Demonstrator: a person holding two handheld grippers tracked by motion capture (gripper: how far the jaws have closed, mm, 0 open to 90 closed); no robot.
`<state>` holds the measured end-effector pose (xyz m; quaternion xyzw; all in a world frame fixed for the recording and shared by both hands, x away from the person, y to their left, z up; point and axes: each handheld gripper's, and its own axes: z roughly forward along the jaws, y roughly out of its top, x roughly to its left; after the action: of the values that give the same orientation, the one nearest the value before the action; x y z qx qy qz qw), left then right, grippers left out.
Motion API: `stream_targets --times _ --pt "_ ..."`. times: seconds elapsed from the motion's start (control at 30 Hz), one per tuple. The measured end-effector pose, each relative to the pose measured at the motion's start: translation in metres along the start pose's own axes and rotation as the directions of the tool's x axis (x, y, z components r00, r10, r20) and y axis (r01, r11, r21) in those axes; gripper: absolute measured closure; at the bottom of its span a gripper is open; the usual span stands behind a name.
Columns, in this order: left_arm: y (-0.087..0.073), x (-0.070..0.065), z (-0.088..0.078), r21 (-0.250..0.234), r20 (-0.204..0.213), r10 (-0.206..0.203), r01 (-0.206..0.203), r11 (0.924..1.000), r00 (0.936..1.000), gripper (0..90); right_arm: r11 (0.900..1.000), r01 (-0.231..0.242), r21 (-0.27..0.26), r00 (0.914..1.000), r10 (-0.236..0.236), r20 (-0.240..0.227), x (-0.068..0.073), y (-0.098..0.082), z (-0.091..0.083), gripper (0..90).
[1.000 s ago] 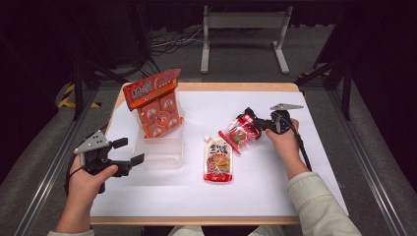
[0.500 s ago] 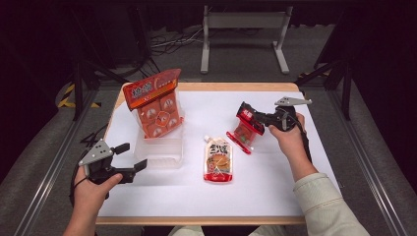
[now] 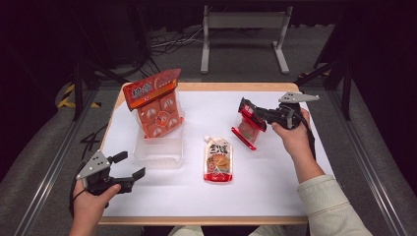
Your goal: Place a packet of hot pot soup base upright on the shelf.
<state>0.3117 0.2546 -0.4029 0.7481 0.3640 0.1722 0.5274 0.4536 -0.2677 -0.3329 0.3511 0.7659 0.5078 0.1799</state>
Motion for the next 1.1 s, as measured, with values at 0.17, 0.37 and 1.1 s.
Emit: stream_targets --times 0.17,0.37,1.1 --pt "-0.003 0.000 0.001 0.004 0.005 0.000 0.000 1.0000 1.0000 12.7 1.000 0.020 -0.015 0.9996 -0.020 -0.019 0.007 0.007 -0.003 88.0" --pt "-0.005 -0.001 0.005 -0.008 -0.012 -0.011 0.011 0.9999 0.9999 12.8 0.998 0.051 -0.036 0.9971 -0.053 -0.055 0.014 0.016 -0.007 87.9" --pt "-0.021 -0.008 0.016 0.008 0.000 -0.018 0.018 0.9998 0.9998 12.4 0.986 0.147 -0.083 0.9712 -0.160 -0.177 0.045 0.054 -0.005 87.8"
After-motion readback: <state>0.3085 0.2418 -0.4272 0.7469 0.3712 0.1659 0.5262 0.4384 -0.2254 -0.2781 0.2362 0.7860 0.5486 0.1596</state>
